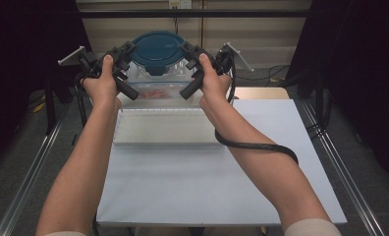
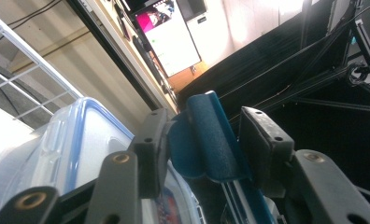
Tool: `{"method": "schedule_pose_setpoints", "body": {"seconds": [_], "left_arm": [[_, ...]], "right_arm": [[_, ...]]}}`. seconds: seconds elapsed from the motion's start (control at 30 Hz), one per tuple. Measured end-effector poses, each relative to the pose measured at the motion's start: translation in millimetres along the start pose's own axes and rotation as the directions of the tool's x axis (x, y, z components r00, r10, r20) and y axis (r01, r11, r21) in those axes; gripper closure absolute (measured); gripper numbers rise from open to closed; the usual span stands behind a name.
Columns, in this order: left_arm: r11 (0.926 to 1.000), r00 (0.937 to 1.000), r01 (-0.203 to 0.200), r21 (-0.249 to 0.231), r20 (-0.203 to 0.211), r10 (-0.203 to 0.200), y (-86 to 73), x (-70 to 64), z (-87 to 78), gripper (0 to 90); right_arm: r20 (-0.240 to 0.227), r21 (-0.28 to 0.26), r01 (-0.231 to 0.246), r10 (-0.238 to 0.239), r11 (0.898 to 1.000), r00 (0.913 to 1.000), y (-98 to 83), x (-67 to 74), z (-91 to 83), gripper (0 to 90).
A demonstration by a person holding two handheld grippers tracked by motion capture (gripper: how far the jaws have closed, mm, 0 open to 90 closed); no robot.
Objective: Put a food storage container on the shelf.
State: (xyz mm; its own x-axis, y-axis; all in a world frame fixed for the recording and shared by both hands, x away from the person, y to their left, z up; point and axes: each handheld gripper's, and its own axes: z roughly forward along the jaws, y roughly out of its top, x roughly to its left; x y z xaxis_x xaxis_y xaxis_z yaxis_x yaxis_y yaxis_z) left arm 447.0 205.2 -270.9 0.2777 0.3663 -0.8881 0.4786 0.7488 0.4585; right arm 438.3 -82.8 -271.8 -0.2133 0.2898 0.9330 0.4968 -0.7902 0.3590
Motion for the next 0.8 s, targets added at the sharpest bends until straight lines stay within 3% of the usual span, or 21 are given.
{"method": "schedule_pose_setpoints", "body": {"seconds": [0.07, 0.1, 0.13, 0.23, 0.37, 0.5, 0.8], "left_arm": [[0.9995, 0.9995, -0.032, 0.004, -0.003, 0.032, -0.6, -0.1, 0.8, 49.2], [0.9995, 0.9996, -0.027, 0.015, 0.005, 0.027, -0.5, -0.1, 0.1, 47.2], [0.9997, 0.9996, -0.025, -0.008, 0.012, 0.025, -0.9, -1.3, 0.2, 44.2], [0.9981, 0.9982, -0.06, -0.017, 0.007, 0.06, -0.6, -3.9, -3.6, 33.0], [0.9957, 0.9957, -0.091, -0.015, 0.017, 0.092, -3.0, -5.9, -15.4, 26.6], [0.9928, 0.992, -0.12, 0.012, 0.042, 0.119, -11.1, -7.9, -28.0, 22.6], [0.9911, 0.9882, -0.13, 0.031, 0.086, 0.127, -35.9, -7.3, -45.6, 19.3]], "right_arm": [[0.006, 0.001, -0.009, 0.009, 1.0, 0.9999, 0.3, -0.7, 1.0, 53.4], [0.0, -0.003, -0.006, 0.006, 1.0, 1.0, 0.3, -1.7, 1.5, 53.3], [-0.002, -0.003, -0.004, 0.004, 1.0, 1.0, 0.1, -1.6, 1.3, 53.0], [-0.006, -0.023, 0.057, -0.057, 0.998, 0.9983, -0.7, -1.0, -2.9, 45.8], [-0.027, -0.046, 0.107, -0.109, 0.993, 0.9937, -0.3, 2.2, -14.5, 38.2], [-0.071, -0.049, 0.113, -0.116, 0.992, 0.9907, -3.5, 2.6, -29.1, 34.9], [-0.139, -0.041, 0.135, -0.139, 0.99, 0.9805, -13.9, -10.3, -58.0, 31.3]]}}
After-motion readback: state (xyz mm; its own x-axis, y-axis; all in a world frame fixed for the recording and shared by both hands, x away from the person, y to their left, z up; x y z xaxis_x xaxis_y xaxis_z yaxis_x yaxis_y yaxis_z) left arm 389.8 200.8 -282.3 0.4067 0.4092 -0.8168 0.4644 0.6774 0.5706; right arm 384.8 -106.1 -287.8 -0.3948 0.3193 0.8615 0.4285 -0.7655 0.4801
